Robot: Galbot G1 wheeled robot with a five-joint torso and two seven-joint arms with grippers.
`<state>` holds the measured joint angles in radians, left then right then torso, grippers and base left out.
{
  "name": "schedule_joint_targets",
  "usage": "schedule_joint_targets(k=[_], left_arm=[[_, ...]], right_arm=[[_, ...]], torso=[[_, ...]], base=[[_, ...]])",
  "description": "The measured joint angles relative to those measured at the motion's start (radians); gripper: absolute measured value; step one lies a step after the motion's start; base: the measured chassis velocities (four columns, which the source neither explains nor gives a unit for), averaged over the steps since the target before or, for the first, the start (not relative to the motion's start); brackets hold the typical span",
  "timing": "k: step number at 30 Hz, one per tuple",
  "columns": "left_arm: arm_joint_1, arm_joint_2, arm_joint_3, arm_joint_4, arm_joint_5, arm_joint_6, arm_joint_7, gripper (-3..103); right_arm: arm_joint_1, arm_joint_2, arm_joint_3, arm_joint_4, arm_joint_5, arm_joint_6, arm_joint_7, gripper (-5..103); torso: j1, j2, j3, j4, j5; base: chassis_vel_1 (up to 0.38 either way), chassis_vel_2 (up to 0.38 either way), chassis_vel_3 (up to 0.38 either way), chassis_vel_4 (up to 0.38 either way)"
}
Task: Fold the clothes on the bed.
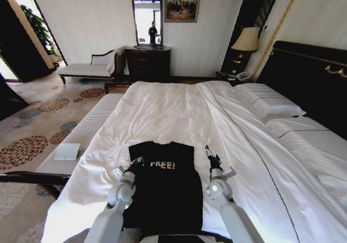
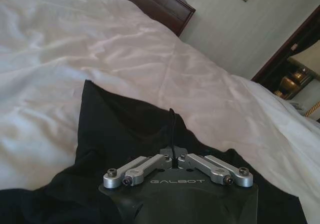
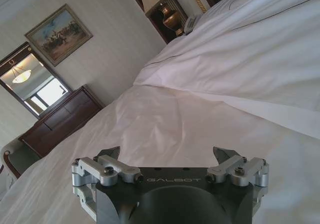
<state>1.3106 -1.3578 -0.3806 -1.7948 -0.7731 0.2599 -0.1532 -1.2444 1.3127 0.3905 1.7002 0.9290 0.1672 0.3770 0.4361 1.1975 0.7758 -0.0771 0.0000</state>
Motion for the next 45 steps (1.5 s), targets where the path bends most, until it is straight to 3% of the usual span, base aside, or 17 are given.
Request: schedule_joint_targets(k=[7,8,11,14,16,20,21,22,23,25,27,28,30,34,40,42,45], left_arm=[[0.028,0.0,0.005,-0.003,0.017,0.01,-0.016,-3],[0.043,-0.003,-0.002,-0.018,0.017,0.028,-0.026,7],[0.063,-0.009,-0.015,-0.04,0.017,0.042,-0.031,11],[0.108,-0.026,-0.049,-0.091,-0.003,0.048,-0.031,28],[0.122,-0.03,-0.058,-0.105,-0.005,0.048,-0.029,28],[0.163,-0.049,-0.117,-0.149,-0.024,0.042,-0.036,49],[0.167,-0.051,-0.13,-0.153,-0.031,0.042,-0.047,49],[0.167,-0.051,-0.13,-0.153,-0.031,0.042,-0.047,49],[0.174,-0.057,-0.161,-0.159,-0.05,0.05,-0.086,60],[0.177,-0.058,-0.173,-0.158,-0.056,0.057,-0.11,60],[0.181,-0.059,-0.193,-0.144,-0.059,0.061,-0.139,71],[0.182,-0.06,-0.197,-0.137,-0.059,0.061,-0.141,76],[0.182,-0.061,-0.198,-0.134,-0.059,0.061,-0.141,76],[0.174,-0.071,-0.204,-0.095,-0.053,0.061,-0.142,97],[0.169,-0.084,-0.203,-0.061,-0.016,0.048,-0.143,101],[0.169,-0.087,-0.208,-0.054,-0.011,0.047,-0.15,92],[0.172,-0.088,-0.212,-0.053,-0.011,0.046,-0.152,87]], right_arm=[[-0.015,0.003,0.003,0.011,-0.009,0.001,0.001,100],[-0.019,0.005,0.003,0.013,-0.012,0.001,0.002,100],[-0.021,0.007,0.003,0.018,-0.014,0.001,0.003,100],[-0.023,0.009,0.001,0.023,-0.016,0.001,0.004,100],[-0.022,0.009,-0.001,0.023,-0.017,0.001,0.005,100],[-0.019,0.012,-0.008,0.023,-0.02,0.001,0.006,100],[-0.018,0.013,-0.008,0.023,-0.02,0.001,0.006,100],[-0.018,0.013,-0.008,0.023,-0.02,0.001,0.006,100],[-0.015,0.013,-0.011,0.025,-0.02,0.001,0.006,100],[-0.013,0.012,-0.013,0.027,-0.019,0.001,0.006,100],[-0.011,0.012,-0.017,0.028,-0.018,0.001,0.006,100],[-0.012,0.012,-0.019,0.028,-0.018,0.001,0.006,100],[-0.013,0.012,-0.02,0.028,-0.018,0.001,0.006,100],[-0.022,0.016,-0.025,0.03,-0.021,0.001,0.005,100],[-0.042,0.009,-0.02,0.044,-0.021,0.001,0.004,100],[-0.052,0.004,-0.014,0.056,-0.02,0.002,0.004,100],[-0.057,0.0,-0.009,0.063,-0.018,0.002,0.004,100]], torso=[[0.0,0.0,0.0,0.0,-0.0001],[0.0,0.0,0.0,0.0,-0.0001],[0.0,0.0,0.0,0.0,0.0],[0.0,0.0,0.0,0.0002,-0.0001],[0.0,0.0,0.0,0.0001,-0.0001],[0.0,0.0,0.0,0.0,-0.0002],[0.0,0.0,0.0,0.0,-0.0001],[0.0,0.0,0.0,0.0,-0.0001],[0.0,0.0,0.0,0.0001,0.0],[0.0,0.0,0.0,0.0002,0.0],[0.0,0.0,0.0,0.0001,-0.0001],[0.0,0.0,0.0,0.0002,-0.0001],[0.0,0.0,0.0,0.0001,-0.0003],[0.0,0.0,0.0,0.0001,-0.0001],[0.0,0.0,0.0,0.0,-0.0001],[0.0,0.0,0.0,0.0,0.0],[0.0,0.0,0.0,0.0,-0.0001]], base=[[0.0,0.0,0.0,0.0],[0.0,0.0,0.0,0.0],[0.0,0.0,0.0,0.0],[0.0,0.0,0.0,0.0],[0.0,0.0,0.0,0.0],[0.0,0.0,0.0,0.0],[0.0,0.0,0.0,0.0],[0.0,0.0,0.0,0.0],[0.0,0.0,0.0,0.0],[0.0,0.0,0.0,0.0],[0.0,0.0,0.0,0.0],[0.0,0.0,0.0,0.0],[0.0,0.0,0.0,0.0],[0.0,0.0,0.0,0.0],[0.0,0.0,0.0,0.0],[0.0,0.0,0.0,0.0],[0.0,0.0,0.0,0.0]])
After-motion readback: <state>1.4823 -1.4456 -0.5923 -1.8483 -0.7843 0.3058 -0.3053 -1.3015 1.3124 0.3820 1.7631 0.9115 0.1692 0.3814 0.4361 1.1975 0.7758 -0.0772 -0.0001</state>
